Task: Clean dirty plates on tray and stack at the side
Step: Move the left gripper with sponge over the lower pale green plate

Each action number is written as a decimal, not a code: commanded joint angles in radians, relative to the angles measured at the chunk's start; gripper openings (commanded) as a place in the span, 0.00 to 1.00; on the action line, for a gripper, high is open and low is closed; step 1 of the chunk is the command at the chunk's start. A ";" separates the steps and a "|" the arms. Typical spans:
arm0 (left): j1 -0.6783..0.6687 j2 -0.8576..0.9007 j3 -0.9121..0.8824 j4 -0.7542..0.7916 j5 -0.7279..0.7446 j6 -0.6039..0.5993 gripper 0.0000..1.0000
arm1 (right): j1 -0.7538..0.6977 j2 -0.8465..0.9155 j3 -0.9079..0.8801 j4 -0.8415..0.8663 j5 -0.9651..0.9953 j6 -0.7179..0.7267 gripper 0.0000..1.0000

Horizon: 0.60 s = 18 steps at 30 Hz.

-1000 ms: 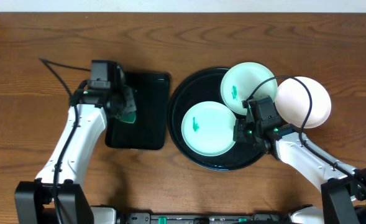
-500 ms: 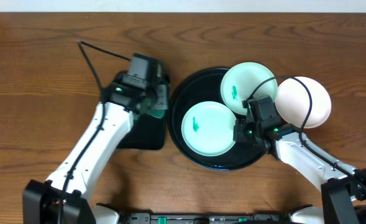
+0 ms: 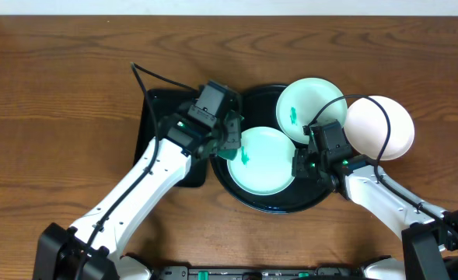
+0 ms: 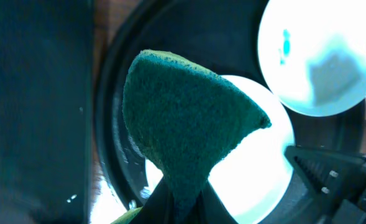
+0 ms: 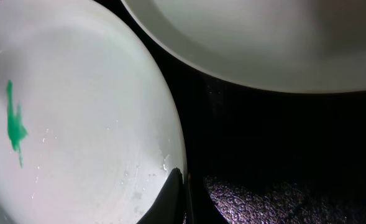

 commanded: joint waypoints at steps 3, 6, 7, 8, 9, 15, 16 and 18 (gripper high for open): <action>-0.044 0.027 0.013 0.017 0.000 -0.079 0.08 | -0.009 0.010 -0.007 0.003 0.006 -0.010 0.01; -0.067 0.060 0.013 0.039 0.000 -0.079 0.07 | -0.009 0.010 -0.007 0.003 0.006 -0.010 0.01; -0.073 0.075 0.013 0.047 0.000 -0.079 0.07 | -0.009 0.010 -0.007 0.003 0.006 -0.010 0.01; -0.077 0.088 0.013 0.055 0.000 -0.081 0.08 | -0.009 0.010 -0.007 0.003 0.006 -0.010 0.01; -0.080 0.100 0.013 0.063 0.000 -0.082 0.07 | -0.009 0.010 -0.007 0.003 0.006 -0.010 0.01; -0.080 0.159 0.013 0.103 -0.023 -0.108 0.07 | -0.009 0.010 -0.007 0.003 0.006 -0.010 0.01; -0.080 0.165 0.013 0.109 -0.022 -0.108 0.07 | -0.009 0.010 -0.007 0.003 0.006 -0.010 0.01; -0.081 0.177 0.013 0.114 -0.023 -0.108 0.07 | -0.009 0.010 -0.007 0.003 0.005 -0.010 0.01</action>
